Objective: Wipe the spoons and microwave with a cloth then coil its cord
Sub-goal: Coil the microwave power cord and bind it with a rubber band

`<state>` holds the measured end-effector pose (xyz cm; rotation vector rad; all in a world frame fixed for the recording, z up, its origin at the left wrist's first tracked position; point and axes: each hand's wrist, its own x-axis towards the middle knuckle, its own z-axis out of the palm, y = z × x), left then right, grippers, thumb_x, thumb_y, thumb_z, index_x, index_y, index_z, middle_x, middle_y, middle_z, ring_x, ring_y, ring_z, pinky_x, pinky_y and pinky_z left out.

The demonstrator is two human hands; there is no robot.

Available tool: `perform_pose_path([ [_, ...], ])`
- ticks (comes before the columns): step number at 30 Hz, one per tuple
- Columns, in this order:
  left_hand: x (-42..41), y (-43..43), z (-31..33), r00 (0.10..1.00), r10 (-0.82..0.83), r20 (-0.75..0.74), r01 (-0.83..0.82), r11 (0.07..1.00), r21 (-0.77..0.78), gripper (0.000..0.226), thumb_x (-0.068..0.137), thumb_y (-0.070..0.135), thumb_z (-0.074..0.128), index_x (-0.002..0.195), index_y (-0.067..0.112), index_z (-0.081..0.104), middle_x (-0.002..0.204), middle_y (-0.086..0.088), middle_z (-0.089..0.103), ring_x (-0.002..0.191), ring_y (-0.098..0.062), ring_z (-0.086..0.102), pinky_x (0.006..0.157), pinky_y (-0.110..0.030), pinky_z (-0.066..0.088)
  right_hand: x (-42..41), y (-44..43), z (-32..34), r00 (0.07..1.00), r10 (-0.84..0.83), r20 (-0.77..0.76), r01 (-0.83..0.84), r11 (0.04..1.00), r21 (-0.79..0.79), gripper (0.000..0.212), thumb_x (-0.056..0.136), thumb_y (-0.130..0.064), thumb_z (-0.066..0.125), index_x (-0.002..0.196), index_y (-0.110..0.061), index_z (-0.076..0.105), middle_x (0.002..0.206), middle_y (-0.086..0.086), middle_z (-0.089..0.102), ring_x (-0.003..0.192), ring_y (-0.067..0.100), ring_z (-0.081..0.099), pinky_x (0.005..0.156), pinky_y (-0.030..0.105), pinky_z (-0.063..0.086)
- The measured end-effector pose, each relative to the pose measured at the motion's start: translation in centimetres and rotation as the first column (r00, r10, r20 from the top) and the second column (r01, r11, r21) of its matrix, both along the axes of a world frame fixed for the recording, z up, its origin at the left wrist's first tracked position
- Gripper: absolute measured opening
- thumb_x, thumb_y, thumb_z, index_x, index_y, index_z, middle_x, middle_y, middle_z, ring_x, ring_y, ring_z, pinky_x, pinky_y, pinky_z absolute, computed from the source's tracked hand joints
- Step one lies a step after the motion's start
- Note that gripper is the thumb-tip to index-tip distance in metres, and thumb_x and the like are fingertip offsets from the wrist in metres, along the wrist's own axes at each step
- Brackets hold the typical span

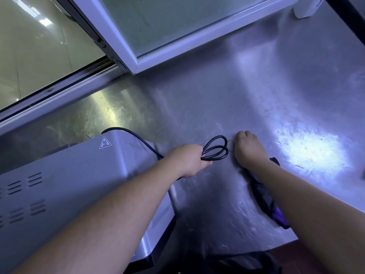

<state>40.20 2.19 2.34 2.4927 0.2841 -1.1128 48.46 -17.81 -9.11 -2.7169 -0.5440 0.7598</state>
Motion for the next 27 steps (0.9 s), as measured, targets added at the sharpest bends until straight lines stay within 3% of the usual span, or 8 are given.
perform_pose_path([
  [2,-0.1,0.1,0.1,1.000,-0.005,0.023,0.005,1.000,0.008,0.041,0.099,0.050,0.054,0.073,0.020,0.044,0.065,0.001,0.054,0.062,-0.026,0.052,0.055,-0.031,0.036,0.1,0.4,1.2,0.986,-0.146,-0.082,0.157,0.977,0.143,0.012,0.099,-0.012,0.040,0.088,-0.010,0.043,0.086,0.006,0.052,0.083,0.030,0.049,0.064,0.037,0.036],
  [6,-0.3,0.2,0.5,0.997,-0.031,0.066,0.030,0.999,0.010,0.034,0.098,0.053,0.055,0.083,0.022,0.050,0.075,0.005,0.060,0.074,-0.024,0.061,0.059,-0.032,0.040,0.2,1.1,4.6,0.895,-0.315,-0.315,0.423,0.824,0.377,0.007,0.097,-0.019,0.057,0.094,-0.017,0.063,0.084,0.002,0.072,0.075,0.023,0.069,0.066,0.034,0.054],
  [9,-0.4,0.2,1.1,0.994,-0.008,0.108,0.013,0.999,-0.049,0.023,0.097,0.053,0.057,0.106,0.031,0.055,0.090,0.012,0.064,0.084,-0.019,0.063,0.068,-0.033,0.047,0.4,1.4,6.7,0.802,-0.271,-0.533,0.550,0.683,0.481,0.009,0.098,-0.006,0.060,0.097,-0.007,0.069,0.086,0.012,0.076,0.072,0.022,0.073,0.072,0.032,0.060],
  [13,-0.9,0.4,2.2,0.982,0.089,0.166,-0.071,0.992,-0.108,0.042,0.094,0.057,0.058,0.131,0.042,0.046,0.099,0.011,0.070,0.075,-0.016,0.065,0.078,-0.037,0.057,0.4,1.7,9.4,0.704,-0.125,-0.699,0.630,0.565,0.533,0.009,0.099,-0.002,0.062,0.096,0.003,0.068,0.083,0.014,0.071,0.072,0.020,0.068,0.072,0.029,0.061],
  [16,-1.3,0.4,3.0,0.964,0.203,0.173,-0.169,0.967,-0.191,0.032,0.094,0.057,0.060,0.122,0.048,0.048,0.081,0.015,0.065,0.070,-0.014,0.065,0.067,-0.032,0.054,0.1,1.7,10.1,0.629,-0.075,-0.774,0.684,0.526,0.505,0.013,0.099,0.004,0.056,0.099,0.000,0.068,0.084,0.010,0.072,0.073,0.018,0.068,0.073,0.029,0.061],
  [19,-1.5,0.0,3.8,0.948,0.243,0.205,-0.188,0.948,-0.255,0.016,0.095,0.054,0.060,0.103,0.041,0.057,0.067,0.011,0.062,0.063,-0.015,0.067,0.058,-0.029,0.050,-0.6,1.9,10.7,0.628,-0.017,-0.778,0.668,0.526,0.527,0.009,0.097,0.005,0.059,0.104,0.008,0.065,0.088,0.016,0.073,0.077,0.019,0.069,0.071,0.026,0.058],
  [22,-1.6,-0.5,4.3,0.925,0.291,0.244,-0.218,0.933,-0.288,0.020,0.096,0.052,0.061,0.094,0.032,0.058,0.062,0.007,0.060,0.057,-0.015,0.064,0.055,-0.027,0.049,-1.4,2.0,11.3,0.643,0.048,-0.764,0.631,0.532,0.565,0.015,0.096,0.002,0.062,0.106,0.012,0.068,0.095,0.025,0.072,0.080,0.023,0.066,0.072,0.027,0.058],
  [27,-2.1,-0.4,4.6,0.933,0.286,0.219,-0.224,0.937,-0.269,0.025,0.097,0.051,0.060,0.089,0.027,0.057,0.061,0.006,0.058,0.058,-0.017,0.063,0.056,-0.032,0.051,-2.2,2.2,11.6,0.572,0.001,-0.820,0.737,0.440,0.514,0.010,0.097,0.003,0.059,0.100,0.002,0.068,0.083,0.014,0.069,0.071,0.020,0.063,0.065,0.024,0.057],
])
